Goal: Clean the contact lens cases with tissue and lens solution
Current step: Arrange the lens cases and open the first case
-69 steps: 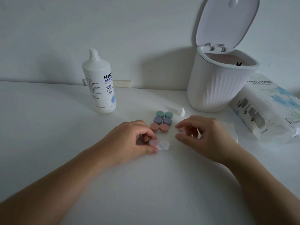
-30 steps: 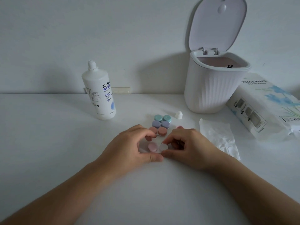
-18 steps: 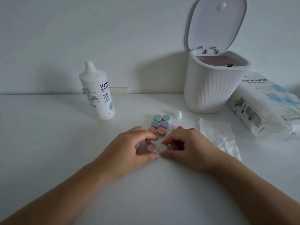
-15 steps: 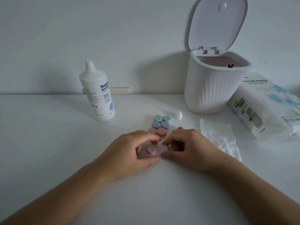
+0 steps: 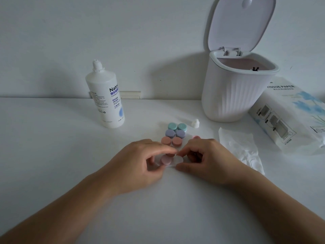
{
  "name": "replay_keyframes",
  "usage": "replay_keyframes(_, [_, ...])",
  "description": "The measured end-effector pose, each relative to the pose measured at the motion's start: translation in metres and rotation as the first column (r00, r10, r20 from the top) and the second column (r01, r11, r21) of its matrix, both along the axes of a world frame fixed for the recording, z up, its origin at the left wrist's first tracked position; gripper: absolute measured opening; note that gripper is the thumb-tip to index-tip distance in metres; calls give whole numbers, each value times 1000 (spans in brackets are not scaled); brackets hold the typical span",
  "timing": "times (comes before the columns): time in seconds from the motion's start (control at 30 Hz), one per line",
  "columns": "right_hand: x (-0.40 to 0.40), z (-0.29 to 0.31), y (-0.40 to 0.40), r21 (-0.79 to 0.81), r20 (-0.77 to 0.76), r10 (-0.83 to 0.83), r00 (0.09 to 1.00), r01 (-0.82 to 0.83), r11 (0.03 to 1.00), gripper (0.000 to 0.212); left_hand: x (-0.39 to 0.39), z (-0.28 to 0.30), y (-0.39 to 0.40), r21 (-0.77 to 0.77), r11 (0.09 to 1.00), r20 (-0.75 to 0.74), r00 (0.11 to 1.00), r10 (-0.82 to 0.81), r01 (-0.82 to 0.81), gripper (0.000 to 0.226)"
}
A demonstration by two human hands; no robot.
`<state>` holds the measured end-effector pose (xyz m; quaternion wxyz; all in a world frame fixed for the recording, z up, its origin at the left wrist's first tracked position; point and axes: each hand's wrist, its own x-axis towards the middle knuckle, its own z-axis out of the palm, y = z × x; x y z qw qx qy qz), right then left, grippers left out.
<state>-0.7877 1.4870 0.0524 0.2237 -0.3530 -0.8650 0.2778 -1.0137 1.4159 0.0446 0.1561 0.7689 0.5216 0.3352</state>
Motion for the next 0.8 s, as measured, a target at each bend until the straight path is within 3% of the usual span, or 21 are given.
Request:
replay_keyframes(0.5, [-1, 2, -1, -23, 23, -13, 1000, 13, 1000, 17, 0, 0, 1, -7, 1000, -5, 1000, 23, -24, 34])
replay_keyframes(0.63, [-1, 2, -1, -23, 27, -26, 999, 27, 999, 18, -6, 0, 6, -57, 998, 6, 1000, 24, -23, 54])
replay_keyframes(0.8, [0, 2, -2, -25, 19, -15, 1000, 16, 1000, 18, -3, -3, 3, -2, 1000, 25, 1000, -16, 16, 47])
